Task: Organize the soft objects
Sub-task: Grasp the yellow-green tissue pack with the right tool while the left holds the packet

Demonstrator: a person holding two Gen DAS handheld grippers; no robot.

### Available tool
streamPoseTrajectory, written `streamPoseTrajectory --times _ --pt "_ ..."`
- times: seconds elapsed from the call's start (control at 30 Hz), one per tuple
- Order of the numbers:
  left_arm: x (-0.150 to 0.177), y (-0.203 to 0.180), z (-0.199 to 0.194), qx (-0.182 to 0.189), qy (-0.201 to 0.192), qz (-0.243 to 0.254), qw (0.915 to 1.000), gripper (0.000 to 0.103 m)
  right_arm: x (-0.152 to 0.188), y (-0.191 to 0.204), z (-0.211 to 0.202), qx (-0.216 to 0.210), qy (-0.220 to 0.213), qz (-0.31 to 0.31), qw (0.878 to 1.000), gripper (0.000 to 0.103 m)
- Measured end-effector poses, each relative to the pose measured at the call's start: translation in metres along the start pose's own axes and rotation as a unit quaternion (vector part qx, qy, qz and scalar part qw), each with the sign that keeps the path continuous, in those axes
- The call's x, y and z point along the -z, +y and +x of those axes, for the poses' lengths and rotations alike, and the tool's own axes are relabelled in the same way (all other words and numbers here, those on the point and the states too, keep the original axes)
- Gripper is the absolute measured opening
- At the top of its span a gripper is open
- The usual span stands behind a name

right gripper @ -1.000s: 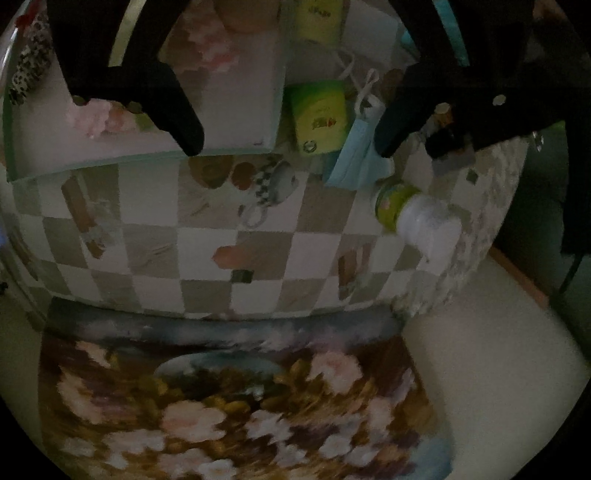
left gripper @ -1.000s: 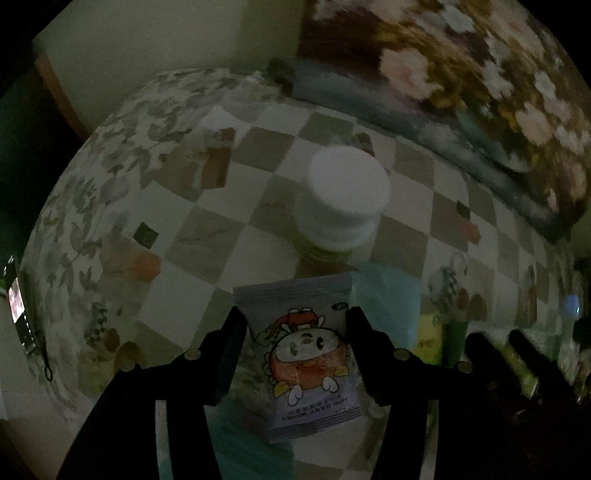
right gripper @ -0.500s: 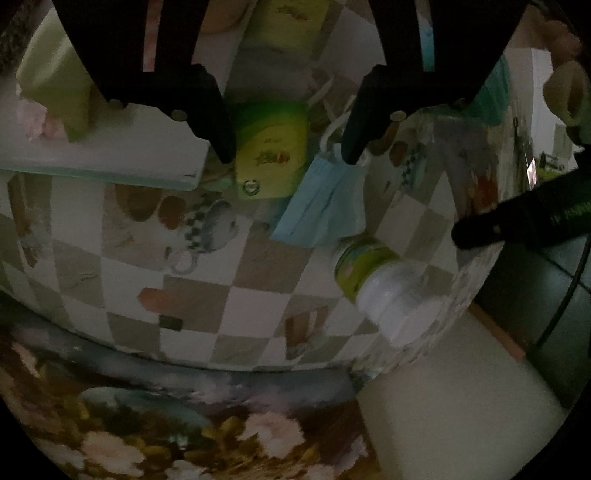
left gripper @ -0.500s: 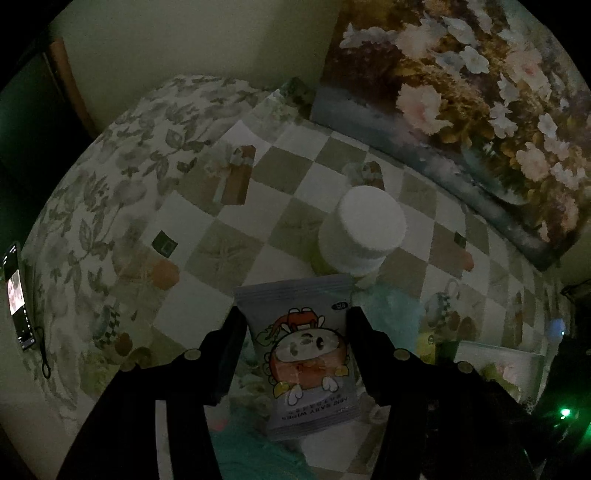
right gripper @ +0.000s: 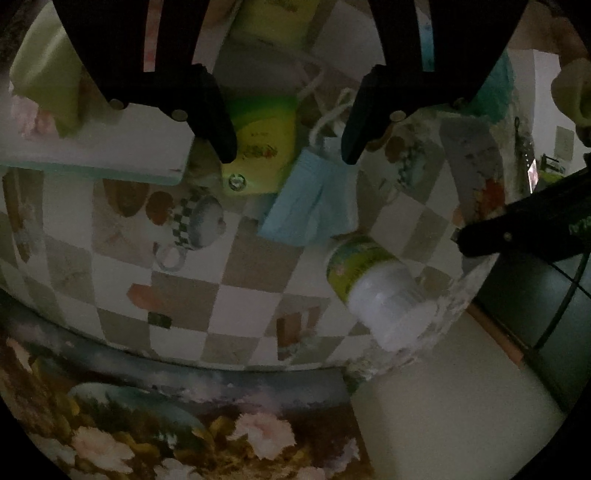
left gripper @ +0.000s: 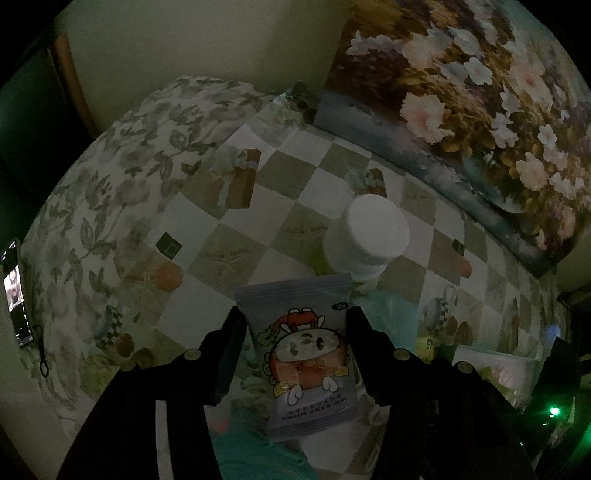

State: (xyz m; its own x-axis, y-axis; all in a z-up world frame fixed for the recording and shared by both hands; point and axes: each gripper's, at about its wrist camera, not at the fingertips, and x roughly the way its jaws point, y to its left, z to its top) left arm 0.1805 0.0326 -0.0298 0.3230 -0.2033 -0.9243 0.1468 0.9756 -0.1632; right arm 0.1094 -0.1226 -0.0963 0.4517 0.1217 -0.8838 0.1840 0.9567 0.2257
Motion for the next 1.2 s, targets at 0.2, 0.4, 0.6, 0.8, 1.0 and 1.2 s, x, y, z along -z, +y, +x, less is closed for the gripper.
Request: streamPoseTrajectory --times 0.2,0.4,0.6,0.8,1.0,1.2 --pt "-0.001 0.002 -0.001 0.002 -0.001 -0.001 1.0000 0.058 0.001 -0.001 0.006 0.035 0.011 -0.008 0.999 0.062" --pt "-0.001 0.000 -0.004 0.002 -0.006 0.000 1.0000 0.058 0.000 0.004 0.011 0.059 0.002 -0.024 0.998 0.061" --pt "-0.001 -0.001 -0.004 0.002 -0.006 0.000 1.0000 0.058 0.002 0.009 0.016 0.088 -0.015 -0.051 0.995 0.061" --pt "-0.001 -0.002 -0.006 0.003 -0.008 0.002 1.0000 0.058 0.005 0.007 0.027 0.056 0.006 -0.039 0.998 0.061" --pt "-0.001 -0.001 -0.005 0.004 -0.005 0.002 1.0000 0.058 0.004 0.003 0.024 0.021 0.026 -0.026 0.999 0.061" --pt "-0.001 0.000 -0.003 0.006 -0.001 0.001 1.0000 0.058 0.010 0.001 0.016 0.016 0.045 -0.043 0.998 0.061"
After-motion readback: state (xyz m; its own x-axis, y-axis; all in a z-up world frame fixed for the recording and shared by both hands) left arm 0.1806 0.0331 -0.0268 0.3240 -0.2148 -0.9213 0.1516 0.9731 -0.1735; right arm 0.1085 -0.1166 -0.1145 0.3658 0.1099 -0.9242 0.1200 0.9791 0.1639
